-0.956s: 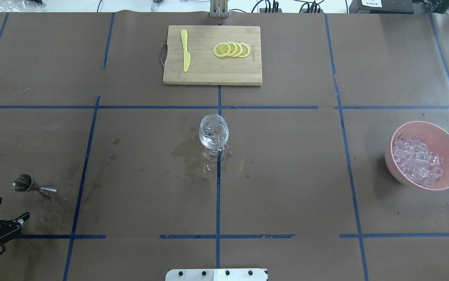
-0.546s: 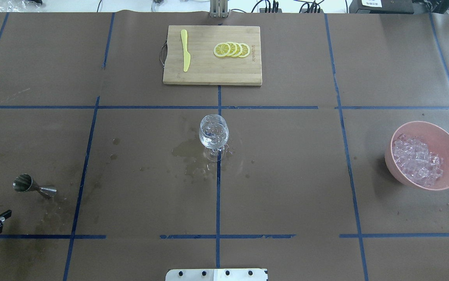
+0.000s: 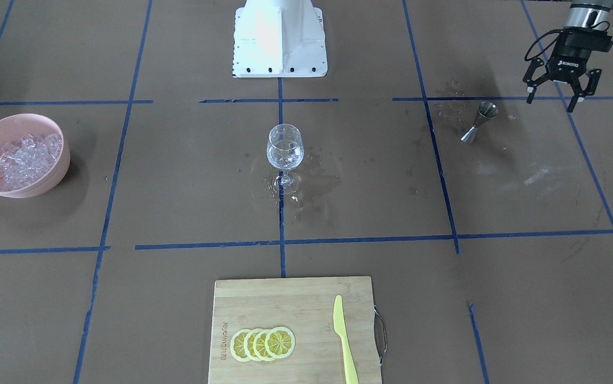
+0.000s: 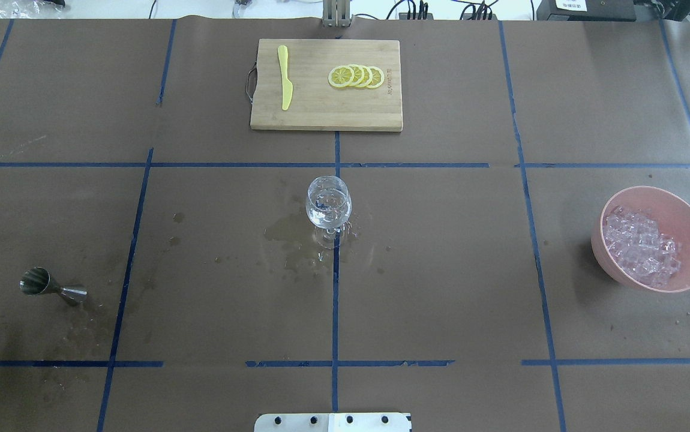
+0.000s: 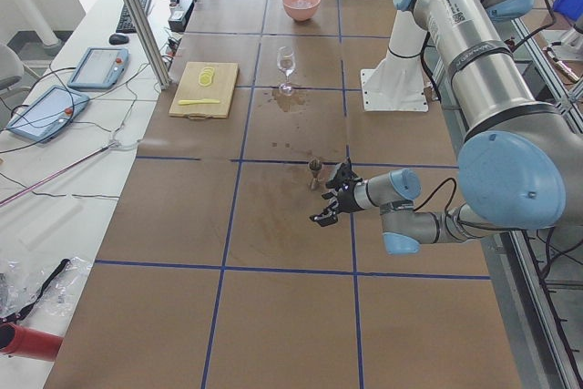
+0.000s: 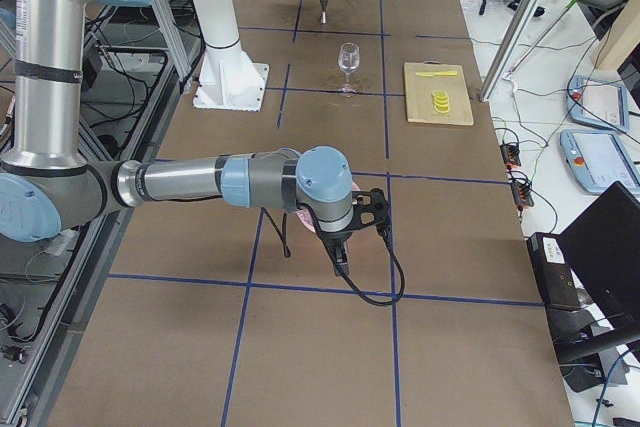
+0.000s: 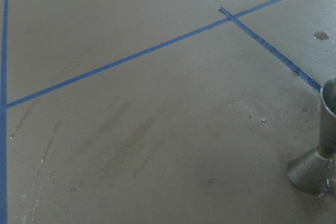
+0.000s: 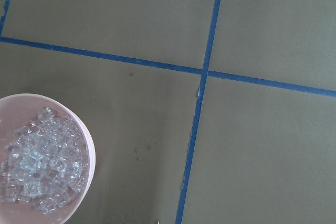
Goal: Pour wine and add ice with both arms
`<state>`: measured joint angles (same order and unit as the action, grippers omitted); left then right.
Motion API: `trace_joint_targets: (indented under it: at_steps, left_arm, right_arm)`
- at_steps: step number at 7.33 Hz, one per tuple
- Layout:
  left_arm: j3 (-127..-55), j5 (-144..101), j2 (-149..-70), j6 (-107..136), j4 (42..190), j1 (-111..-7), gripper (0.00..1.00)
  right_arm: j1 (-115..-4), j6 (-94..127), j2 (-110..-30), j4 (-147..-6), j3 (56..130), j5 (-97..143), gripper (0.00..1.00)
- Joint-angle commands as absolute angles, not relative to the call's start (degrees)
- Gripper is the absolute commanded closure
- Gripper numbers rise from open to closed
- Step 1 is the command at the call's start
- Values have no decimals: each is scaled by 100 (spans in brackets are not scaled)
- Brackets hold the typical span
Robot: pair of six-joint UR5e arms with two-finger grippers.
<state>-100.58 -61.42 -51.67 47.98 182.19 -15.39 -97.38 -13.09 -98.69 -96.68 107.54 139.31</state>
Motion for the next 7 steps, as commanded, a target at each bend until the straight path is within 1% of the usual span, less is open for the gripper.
trace_joint_targets:
  at_steps: [1, 2, 3, 4, 6, 7]
  left_arm:
    - [-10124, -7052, -5238, 4264, 18378, -2387, 1]
    - [-10116, -7902, -5404, 4010, 18369, -2939, 1]
    - [-10029, -8441, -5797, 3677, 18247, -3658, 1]
    - [-10115, -8768, -5888, 3596, 18020, -3865, 1]
    - [-10107, -10241, -6649, 3490, 17196, -5092, 1]
    - [-10099, -10674, -6845, 3307, 16765, -5402, 1]
  right_arm:
    - [-9738, -1310, -9861, -9668, 10801, 13931, 0]
    - [-9738, -1301, -9853, -9659, 10845, 13931, 0]
    - [-9738, -1301, -9853, -9659, 10881, 13931, 0]
    - [-9738, -1301, -9844, -9659, 10916, 13922, 0]
    - [-9738, -1065, -9844, -9659, 11056, 13922, 0]
    - [-9730, -1020, -9844, -9659, 11074, 13922, 0]
